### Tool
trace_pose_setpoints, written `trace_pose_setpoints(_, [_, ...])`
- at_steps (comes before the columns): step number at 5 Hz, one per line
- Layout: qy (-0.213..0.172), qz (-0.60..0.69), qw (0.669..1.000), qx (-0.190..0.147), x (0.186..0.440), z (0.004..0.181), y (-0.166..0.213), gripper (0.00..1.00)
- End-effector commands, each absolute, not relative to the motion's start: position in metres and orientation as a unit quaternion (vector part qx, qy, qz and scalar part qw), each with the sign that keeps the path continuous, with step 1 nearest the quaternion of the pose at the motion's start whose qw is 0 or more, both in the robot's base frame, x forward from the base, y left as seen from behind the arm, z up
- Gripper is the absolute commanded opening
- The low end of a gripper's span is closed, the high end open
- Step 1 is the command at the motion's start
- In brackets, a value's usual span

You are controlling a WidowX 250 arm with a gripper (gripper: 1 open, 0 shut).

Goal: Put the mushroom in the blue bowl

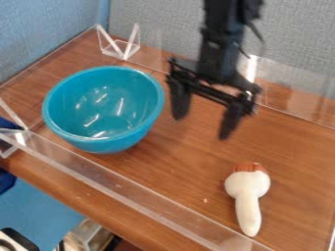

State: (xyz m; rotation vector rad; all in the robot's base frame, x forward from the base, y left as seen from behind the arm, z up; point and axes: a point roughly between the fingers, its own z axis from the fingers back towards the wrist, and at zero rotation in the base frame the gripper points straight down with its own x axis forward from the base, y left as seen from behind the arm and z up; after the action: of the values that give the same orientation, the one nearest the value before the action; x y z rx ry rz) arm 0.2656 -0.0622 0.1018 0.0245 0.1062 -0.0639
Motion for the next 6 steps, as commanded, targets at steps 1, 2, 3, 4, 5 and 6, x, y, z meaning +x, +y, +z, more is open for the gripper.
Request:
trace_pose_setpoints(1, [0.008,-0.024,1.0,0.015,0.261,0.111,-0.085,1.0])
trace_pose_setpoints(2, [0.0,-0.021,1.0,0.022,0.253,0.097,-0.103,1.0])
trace_pose_setpoints(3, [-0.008,-0.01,1.0,0.024,0.245,0.087,-0.113,1.0])
trace_pose_setpoints(4, [-0.016,-0.003,1.0,0.021,0.242,0.076,-0.116,1.0])
trace_pose_setpoints(5, [-0.025,0.006,1.0,0.016,0.242,0.065,-0.118,1.0])
trace_pose_setpoints(6, [-0.032,0.013,0.999,0.011,0.248,0.054,-0.117,1.0])
